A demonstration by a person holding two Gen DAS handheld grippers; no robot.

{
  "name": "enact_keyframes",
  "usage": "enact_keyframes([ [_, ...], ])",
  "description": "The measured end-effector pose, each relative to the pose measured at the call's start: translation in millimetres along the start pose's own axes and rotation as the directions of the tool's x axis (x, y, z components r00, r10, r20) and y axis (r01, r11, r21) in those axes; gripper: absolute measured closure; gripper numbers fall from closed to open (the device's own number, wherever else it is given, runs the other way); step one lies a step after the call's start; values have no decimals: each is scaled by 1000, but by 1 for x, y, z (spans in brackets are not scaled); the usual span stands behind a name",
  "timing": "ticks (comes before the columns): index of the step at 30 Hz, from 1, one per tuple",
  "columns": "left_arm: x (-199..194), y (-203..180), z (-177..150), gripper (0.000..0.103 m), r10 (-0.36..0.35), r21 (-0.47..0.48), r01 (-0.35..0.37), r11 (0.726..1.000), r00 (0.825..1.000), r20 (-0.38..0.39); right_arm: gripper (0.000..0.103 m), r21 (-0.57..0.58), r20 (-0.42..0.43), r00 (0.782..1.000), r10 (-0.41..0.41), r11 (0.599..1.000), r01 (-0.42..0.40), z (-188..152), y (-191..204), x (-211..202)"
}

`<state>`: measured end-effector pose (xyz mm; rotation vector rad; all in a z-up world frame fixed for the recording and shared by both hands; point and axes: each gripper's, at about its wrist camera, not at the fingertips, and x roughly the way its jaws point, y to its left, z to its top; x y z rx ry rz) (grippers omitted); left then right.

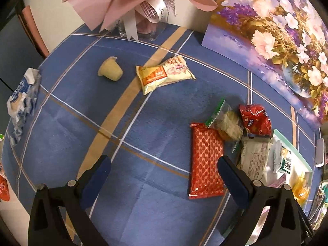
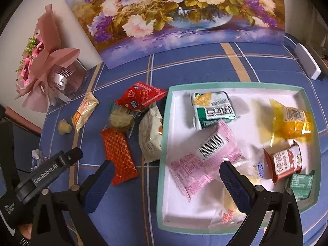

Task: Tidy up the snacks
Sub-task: 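Move both tools back toward the remaining snack pile, then grasp the green-edged clear bread packet with left tool while right tool grasps red Kiss candy bag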

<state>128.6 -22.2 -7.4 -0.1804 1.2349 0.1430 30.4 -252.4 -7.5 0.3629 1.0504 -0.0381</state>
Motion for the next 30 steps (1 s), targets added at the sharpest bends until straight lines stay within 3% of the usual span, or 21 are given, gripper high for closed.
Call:
enact_keyframes([
  [7, 21, -3, 7, 0, -20, -12, 20, 1000, 999, -28, 1, -43, 18, 1000, 8, 999, -7, 14, 13, 14],
  [11, 32, -4, 14, 0, -43, -30, 42, 999, 998, -40, 7, -61, 18, 1000, 12, 998, -10, 28, 19, 24],
  [14, 41, -2, 20, 0, -61, -54, 58, 997, 997, -56, 17, -60, 11, 1000, 6, 998, -5, 45, 19, 31],
  [16, 47, -1, 26, 0, -68, -62, 64, 996, 996, -62, 17, -66, 6, 1000, 11, 998, -10, 57, 19, 36],
  [24, 65, 2, 53, 0, -160, -41, 157, 987, 985, -61, 24, -151, -86, 994, 62, 986, -74, 103, 36, 69],
  [30, 77, 0, 63, 0, -208, -24, 207, 978, 974, -85, 24, -189, -146, 989, 12, 981, -40, 111, 40, 101],
])
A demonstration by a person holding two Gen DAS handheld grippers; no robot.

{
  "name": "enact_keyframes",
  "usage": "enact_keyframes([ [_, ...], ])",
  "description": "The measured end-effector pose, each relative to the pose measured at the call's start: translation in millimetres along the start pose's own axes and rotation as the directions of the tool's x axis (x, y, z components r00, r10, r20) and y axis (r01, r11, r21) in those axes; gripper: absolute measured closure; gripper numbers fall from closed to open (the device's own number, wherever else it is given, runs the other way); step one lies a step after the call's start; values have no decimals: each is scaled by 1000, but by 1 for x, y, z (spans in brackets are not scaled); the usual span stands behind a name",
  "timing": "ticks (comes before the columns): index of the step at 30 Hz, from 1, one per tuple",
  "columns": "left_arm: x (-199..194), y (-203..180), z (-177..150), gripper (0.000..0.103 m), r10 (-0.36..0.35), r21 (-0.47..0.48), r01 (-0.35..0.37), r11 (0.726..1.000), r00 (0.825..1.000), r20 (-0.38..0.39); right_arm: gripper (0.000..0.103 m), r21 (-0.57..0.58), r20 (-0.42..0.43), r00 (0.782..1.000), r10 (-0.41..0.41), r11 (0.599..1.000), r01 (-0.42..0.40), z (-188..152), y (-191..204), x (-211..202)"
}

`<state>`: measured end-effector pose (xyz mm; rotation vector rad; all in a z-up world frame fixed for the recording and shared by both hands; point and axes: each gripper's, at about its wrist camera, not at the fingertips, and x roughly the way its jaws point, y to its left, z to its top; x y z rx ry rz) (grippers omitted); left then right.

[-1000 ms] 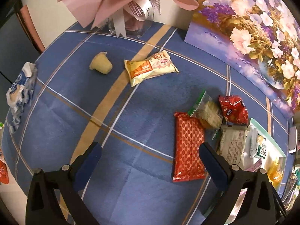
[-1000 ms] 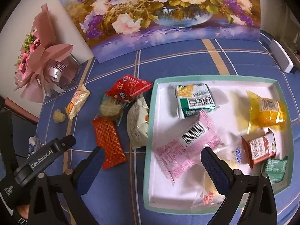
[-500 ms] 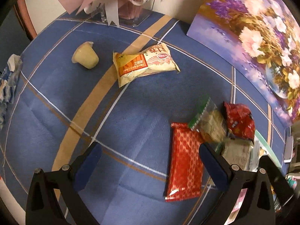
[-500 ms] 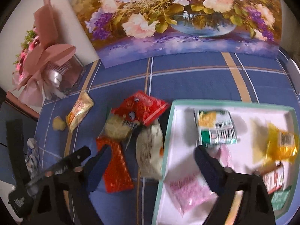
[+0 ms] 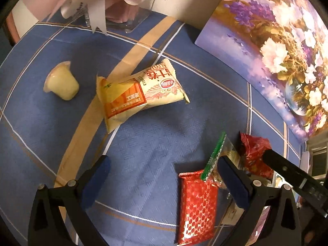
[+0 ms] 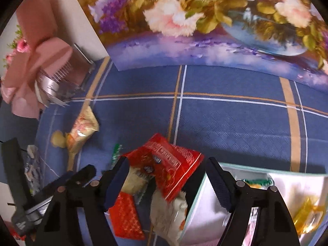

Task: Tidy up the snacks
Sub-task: 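Grasp the green-edged clear bread packet with left tool while right tool grasps red Kiss candy bag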

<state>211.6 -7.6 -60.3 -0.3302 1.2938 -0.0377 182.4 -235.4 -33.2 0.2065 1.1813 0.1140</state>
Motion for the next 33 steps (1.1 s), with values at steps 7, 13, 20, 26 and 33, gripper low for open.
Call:
enact_keyframes([
  [7, 15, -3, 7, 0, -69, -11, 68, 998, 997, -36, 26, -84, -45, 998, -35, 996, 31, 5, 13, 23],
  [13, 19, -15, 8, 0, -79, 12, 80, 997, 996, -37, 47, -44, -45, 999, -11, 999, 9, 11, 7, 32],
  [20, 25, -43, 9, 1, -89, 110, 94, 989, 995, -48, 47, -67, -50, 998, -39, 997, 36, 22, 4, 32],
  [26, 34, -68, 4, 18, -108, 167, 120, 979, 991, -75, 51, -44, -58, 997, -60, 997, 57, 24, -16, 31],
  [33, 45, -102, -10, 33, -17, 300, 45, 953, 995, -97, 51, -19, -74, 994, -84, 996, 82, 24, -45, 24],
])
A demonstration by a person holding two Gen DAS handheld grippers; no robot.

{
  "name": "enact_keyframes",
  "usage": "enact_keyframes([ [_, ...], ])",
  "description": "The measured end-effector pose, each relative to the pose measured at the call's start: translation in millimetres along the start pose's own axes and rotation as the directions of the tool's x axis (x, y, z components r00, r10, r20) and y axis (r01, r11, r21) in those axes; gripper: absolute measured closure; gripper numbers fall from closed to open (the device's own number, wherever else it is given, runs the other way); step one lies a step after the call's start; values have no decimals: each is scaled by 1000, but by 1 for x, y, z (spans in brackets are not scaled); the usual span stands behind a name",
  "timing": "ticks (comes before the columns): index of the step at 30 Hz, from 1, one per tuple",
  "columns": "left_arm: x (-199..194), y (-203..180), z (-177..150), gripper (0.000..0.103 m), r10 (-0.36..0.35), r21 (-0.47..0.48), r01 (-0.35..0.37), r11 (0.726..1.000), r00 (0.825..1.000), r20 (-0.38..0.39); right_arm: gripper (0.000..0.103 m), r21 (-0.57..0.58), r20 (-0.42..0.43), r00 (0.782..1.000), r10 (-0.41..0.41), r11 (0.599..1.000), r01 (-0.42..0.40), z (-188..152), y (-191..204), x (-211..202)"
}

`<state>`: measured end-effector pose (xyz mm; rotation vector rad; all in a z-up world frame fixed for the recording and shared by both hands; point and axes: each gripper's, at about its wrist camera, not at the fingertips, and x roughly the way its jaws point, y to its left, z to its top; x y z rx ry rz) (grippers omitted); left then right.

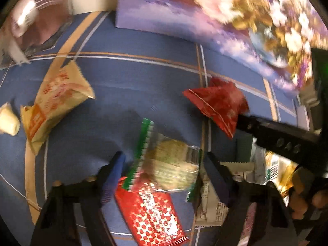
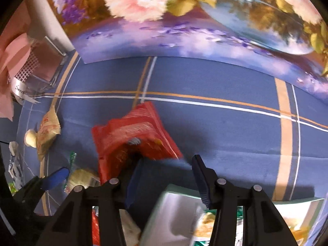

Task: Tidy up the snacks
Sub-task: 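Grasp the green-edged clear bread packet with left tool while right tool grasps red Kiss candy bag, then carry the bread packet and Kiss candy bag over the white tray with both tools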

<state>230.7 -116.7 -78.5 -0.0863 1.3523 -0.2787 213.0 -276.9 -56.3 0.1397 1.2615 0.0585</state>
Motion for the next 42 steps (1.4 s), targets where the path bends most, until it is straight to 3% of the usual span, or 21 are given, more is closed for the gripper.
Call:
enact_keyframes([
  [3, 4, -7, 3, 37, 26, 16, -26, 1000, 1000, 11, 51, -4, 11, 1000, -6, 1000, 6, 0, -6, -9],
  [8, 2, 6, 8, 47, 4, -35, -2, 999, 999, 40, 50, -17, 63, 998, 24, 1000, -23, 9, -5, -33],
  [10, 1, 13, 11, 47, 7, -67, -3, 998, 998, 56, 47, -1, 76, 995, 63, 998, -63, 13, -3, -40],
  [12, 0, 21, 14, 47, 11, -98, -4, 995, 998, 67, 34, 14, 86, 991, 101, 995, -103, 16, 1, -43],
  [14, -1, 30, 13, 48, 5, -128, 5, 992, 997, 77, 34, 6, 79, 989, 124, 992, -125, 18, 11, -41],
  [18, -4, 48, 12, 48, -13, -190, 30, 981, 996, 91, 33, -42, 38, 996, 86, 996, -84, 20, 34, -22],
  [24, -9, 53, 6, 48, -27, -192, 46, 980, 994, 102, 30, -51, 10, 999, 40, 998, -40, 14, 49, 4],
  [29, -13, 53, 4, 48, -16, -195, 37, 980, 994, 109, 35, -31, 28, 999, 45, 999, -44, 17, 44, 6],
  [36, -20, 56, -1, 55, -13, -240, 42, 970, 992, 122, 45, -9, 63, 997, 51, 999, -51, 10, 36, -11],
  [42, -47, 50, -9, 56, -14, -252, 54, 966, 988, 156, 45, 19, 140, 987, 83, 996, -86, -4, 35, -52],
])
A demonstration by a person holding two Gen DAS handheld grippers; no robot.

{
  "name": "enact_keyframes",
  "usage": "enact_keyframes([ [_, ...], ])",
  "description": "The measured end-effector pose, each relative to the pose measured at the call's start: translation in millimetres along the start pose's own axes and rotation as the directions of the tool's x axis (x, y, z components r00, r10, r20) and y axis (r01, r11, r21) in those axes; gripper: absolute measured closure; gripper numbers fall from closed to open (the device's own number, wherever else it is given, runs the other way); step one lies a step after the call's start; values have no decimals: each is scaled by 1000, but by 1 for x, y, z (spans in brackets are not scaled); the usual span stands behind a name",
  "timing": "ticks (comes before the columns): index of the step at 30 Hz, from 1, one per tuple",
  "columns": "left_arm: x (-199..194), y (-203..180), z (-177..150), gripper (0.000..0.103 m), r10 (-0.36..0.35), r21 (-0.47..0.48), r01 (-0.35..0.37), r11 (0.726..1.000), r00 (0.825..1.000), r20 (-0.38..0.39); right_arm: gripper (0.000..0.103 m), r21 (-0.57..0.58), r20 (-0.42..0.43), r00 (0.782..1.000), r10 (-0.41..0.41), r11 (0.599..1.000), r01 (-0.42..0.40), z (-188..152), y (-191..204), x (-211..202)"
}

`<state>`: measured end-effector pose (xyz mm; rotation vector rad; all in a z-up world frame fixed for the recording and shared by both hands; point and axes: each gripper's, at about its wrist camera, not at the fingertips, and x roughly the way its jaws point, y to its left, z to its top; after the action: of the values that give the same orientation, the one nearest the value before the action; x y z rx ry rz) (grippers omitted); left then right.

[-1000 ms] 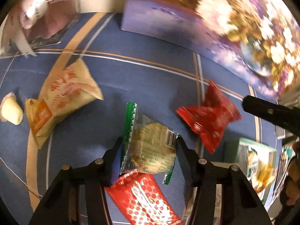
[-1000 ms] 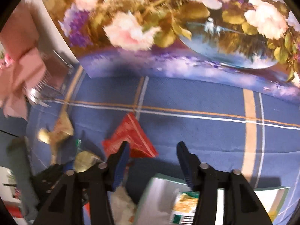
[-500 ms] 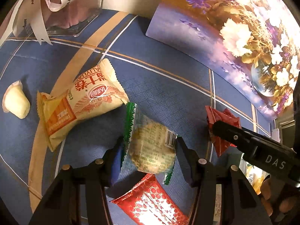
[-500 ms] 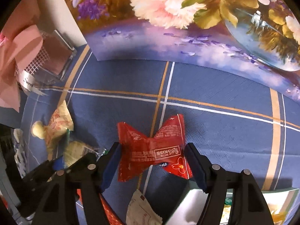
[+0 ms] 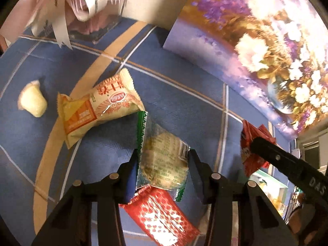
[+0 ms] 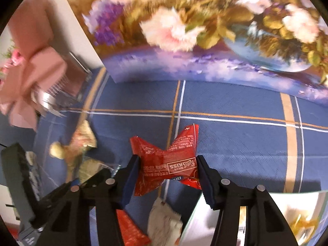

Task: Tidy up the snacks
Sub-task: 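Carry the bread packet and Kiss candy bag over the white tray with both tools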

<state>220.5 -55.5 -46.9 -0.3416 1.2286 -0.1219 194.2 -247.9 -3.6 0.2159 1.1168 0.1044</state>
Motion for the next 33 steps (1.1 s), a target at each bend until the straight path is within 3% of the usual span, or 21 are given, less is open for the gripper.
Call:
enact_keyframes([
  [9, -53, -19, -29, 56, -47, -8, 47, 999, 999, 27, 45, 27, 88, 989, -118, 993, 116, -43, 10, -73],
  [21, -76, -58, -69, 55, -88, -1, 88, 996, 995, 36, 45, 192, 118, 981, -155, 973, 130, -104, -28, -117],
  [25, -73, -79, -79, 55, -97, 27, 97, 995, 995, 24, 45, 282, 96, 981, -169, 950, 136, -117, -63, -121],
  [33, -47, -142, -102, 55, -133, 148, 137, 979, 990, -39, 45, 499, 42, 960, -279, 838, 222, -139, -164, -138],
])
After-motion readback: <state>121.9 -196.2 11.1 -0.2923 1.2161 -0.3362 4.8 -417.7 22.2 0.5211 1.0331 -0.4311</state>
